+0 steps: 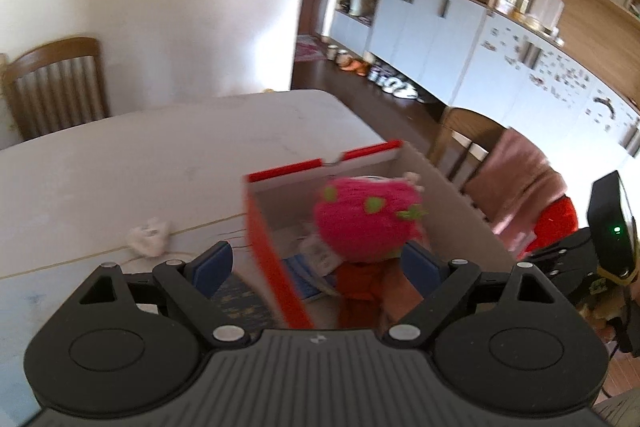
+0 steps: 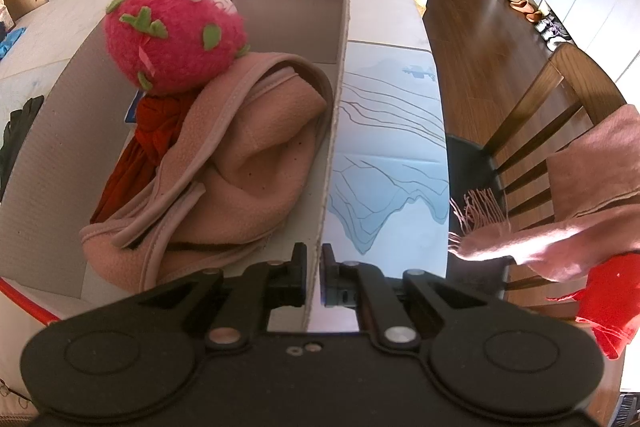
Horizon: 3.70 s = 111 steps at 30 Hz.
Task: Organize objects
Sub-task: 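Move the left tool back and close it on the black gloves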
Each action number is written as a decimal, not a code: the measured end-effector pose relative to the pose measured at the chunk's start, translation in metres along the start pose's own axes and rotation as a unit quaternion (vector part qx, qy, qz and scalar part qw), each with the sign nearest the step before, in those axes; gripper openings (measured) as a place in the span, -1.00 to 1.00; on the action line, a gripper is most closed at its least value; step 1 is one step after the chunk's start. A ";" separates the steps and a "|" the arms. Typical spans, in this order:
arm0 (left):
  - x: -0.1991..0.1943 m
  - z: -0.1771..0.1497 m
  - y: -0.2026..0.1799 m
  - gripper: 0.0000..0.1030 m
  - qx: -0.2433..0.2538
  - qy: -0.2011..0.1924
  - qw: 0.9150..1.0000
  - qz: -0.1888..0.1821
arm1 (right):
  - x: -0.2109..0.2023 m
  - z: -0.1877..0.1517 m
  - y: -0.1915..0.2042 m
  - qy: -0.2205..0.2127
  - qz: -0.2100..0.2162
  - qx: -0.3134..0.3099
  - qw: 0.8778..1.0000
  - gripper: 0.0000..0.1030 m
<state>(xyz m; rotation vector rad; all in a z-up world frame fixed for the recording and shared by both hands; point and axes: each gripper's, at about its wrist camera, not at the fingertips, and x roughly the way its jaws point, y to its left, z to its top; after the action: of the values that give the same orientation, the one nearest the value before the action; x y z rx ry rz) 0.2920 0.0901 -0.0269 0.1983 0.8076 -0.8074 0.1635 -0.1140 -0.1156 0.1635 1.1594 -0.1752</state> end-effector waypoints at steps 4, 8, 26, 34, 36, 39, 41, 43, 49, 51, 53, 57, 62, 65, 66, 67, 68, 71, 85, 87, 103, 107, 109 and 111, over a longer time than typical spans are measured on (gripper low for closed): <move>-0.014 -0.008 0.027 0.78 -0.027 -0.003 0.999 0.027 | 0.000 0.000 0.000 0.000 0.000 0.000 1.000 -0.90; -0.022 -0.018 0.053 0.78 -0.052 0.000 0.997 0.059 | -0.001 0.000 0.000 0.000 -0.001 -0.001 1.000 -0.90; 0.015 -0.093 0.156 0.78 -0.196 0.106 0.963 0.153 | 0.000 0.002 0.004 0.005 -0.007 -0.009 1.000 -0.87; 0.041 -0.112 0.166 0.78 -0.227 0.138 0.949 0.167 | 0.000 0.002 0.004 0.006 -0.008 -0.010 1.000 -0.85; 0.045 -0.115 0.169 0.78 -0.239 0.141 0.945 0.171 | 0.000 0.002 0.004 0.006 -0.008 -0.010 1.000 -0.85; 0.048 -0.118 0.171 0.83 -0.244 0.143 0.942 0.179 | 0.000 0.002 0.004 0.006 -0.009 -0.011 1.000 -0.85; 0.050 -0.117 0.170 0.86 -0.243 0.144 0.942 0.183 | 0.000 0.002 0.005 0.007 -0.010 -0.013 1.000 -0.86; 0.052 -0.116 0.169 0.90 -0.240 0.144 0.942 0.187 | 0.000 0.002 0.005 0.007 -0.012 -0.015 1.000 -0.86; 0.061 -0.114 0.163 0.93 -0.215 0.151 0.942 0.206 | 0.000 0.002 0.006 0.008 -0.012 -0.016 1.000 -0.86; 0.061 -0.115 0.162 0.93 -0.212 0.150 0.942 0.211 | 0.000 0.001 0.006 0.008 -0.012 -0.015 1.000 -0.86; 0.061 -0.116 0.160 0.91 -0.212 0.148 0.942 0.213 | 0.000 0.001 0.006 0.008 -0.011 -0.014 1.000 -0.87; 0.059 -0.118 0.159 0.74 -0.209 0.145 0.942 0.221 | 0.000 0.000 0.006 0.008 -0.011 -0.014 1.000 -0.87; 0.047 -0.119 0.163 0.16 -0.221 0.139 0.937 0.231 | 0.000 0.000 0.005 0.008 -0.011 -0.014 1.000 -0.87; 0.042 -0.121 0.165 -0.27 -0.221 0.137 0.937 0.232 | 0.000 0.000 0.006 0.008 -0.011 -0.014 1.000 -0.87; 0.041 -0.121 0.166 -0.39 -0.222 0.136 0.938 0.230 | 0.000 0.000 0.006 0.008 -0.011 -0.015 1.000 -0.87; 0.039 -0.122 0.167 -0.46 -0.224 0.135 0.938 0.229 | 0.000 0.000 0.005 0.008 -0.011 -0.015 1.000 -0.87; 0.038 -0.122 0.167 -0.49 -0.225 0.134 0.938 0.229 | 0.000 -0.001 0.005 0.009 -0.012 -0.016 1.000 -0.87; 0.032 -0.123 0.169 -0.51 -0.246 0.128 0.939 0.203 | 0.000 0.000 0.005 0.009 -0.011 -0.016 1.000 -0.87; 0.034 -0.107 0.158 0.59 -0.274 0.126 0.932 0.203 | 0.001 0.000 0.004 0.008 -0.007 -0.011 1.000 -0.87; 0.040 -0.108 0.158 0.60 -0.275 0.136 0.926 0.220 | 0.000 0.000 0.004 0.008 -0.007 -0.011 1.000 -0.87; 0.063 -0.114 0.151 0.68 -0.265 0.155 0.916 0.259 | 0.003 0.001 0.004 0.008 -0.007 -0.010 1.000 -0.86; 0.064 -0.114 0.149 0.67 -0.253 0.156 0.918 0.262 | 0.003 0.001 0.003 0.009 -0.006 -0.009 1.000 -0.86; 0.063 -0.115 0.147 0.60 -0.245 0.155 0.920 0.265 | 0.003 0.001 0.004 0.008 -0.006 -0.010 1.000 -0.86; 0.060 -0.116 0.146 0.48 -0.240 0.150 0.922 0.264 | 0.003 0.001 0.003 0.008 -0.006 -0.010 1.000 -0.86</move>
<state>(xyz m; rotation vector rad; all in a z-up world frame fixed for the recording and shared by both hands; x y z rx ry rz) 0.3550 0.2087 -0.1695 0.0919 1.1526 -0.0532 0.1660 -0.1109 -0.1179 0.1408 1.1787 -0.1737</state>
